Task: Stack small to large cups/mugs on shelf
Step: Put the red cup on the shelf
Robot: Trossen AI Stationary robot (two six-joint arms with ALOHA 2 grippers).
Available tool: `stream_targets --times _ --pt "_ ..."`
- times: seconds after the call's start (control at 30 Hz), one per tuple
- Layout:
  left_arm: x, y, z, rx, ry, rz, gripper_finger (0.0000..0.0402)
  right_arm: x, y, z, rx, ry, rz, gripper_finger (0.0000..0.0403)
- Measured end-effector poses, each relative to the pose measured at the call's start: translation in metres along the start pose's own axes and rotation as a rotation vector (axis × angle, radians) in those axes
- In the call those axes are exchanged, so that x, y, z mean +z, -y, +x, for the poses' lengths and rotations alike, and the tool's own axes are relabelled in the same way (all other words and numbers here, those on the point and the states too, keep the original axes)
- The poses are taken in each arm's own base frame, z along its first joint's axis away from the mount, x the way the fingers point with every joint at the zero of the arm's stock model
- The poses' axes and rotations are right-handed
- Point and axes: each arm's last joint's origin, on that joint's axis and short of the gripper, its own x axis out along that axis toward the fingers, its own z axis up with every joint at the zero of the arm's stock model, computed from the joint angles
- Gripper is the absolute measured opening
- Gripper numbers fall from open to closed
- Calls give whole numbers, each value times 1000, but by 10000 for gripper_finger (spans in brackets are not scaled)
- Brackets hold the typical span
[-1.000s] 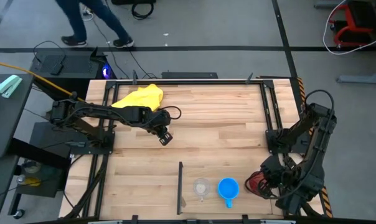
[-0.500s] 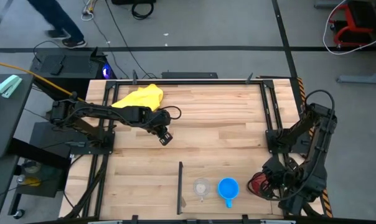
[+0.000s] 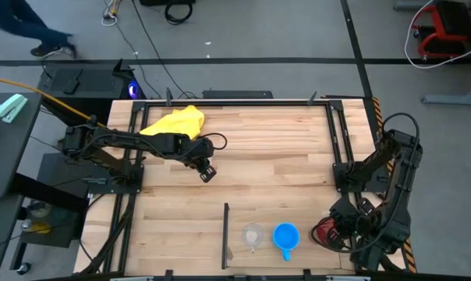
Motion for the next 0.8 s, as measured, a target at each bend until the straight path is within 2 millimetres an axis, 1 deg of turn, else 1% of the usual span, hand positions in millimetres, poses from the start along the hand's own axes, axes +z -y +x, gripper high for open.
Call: stream_targets --times 0.2,0.5,0.8 --pt "0 0 0 0 0 -12 11 1 -1 -4 24 13 2 73" --pt "0 0 0 5 3 -12 26 3 -3 -13 60 5 10 73" --pt "0 0 0 5 3 -13 12 3 -3 -14 65 2 14 73"
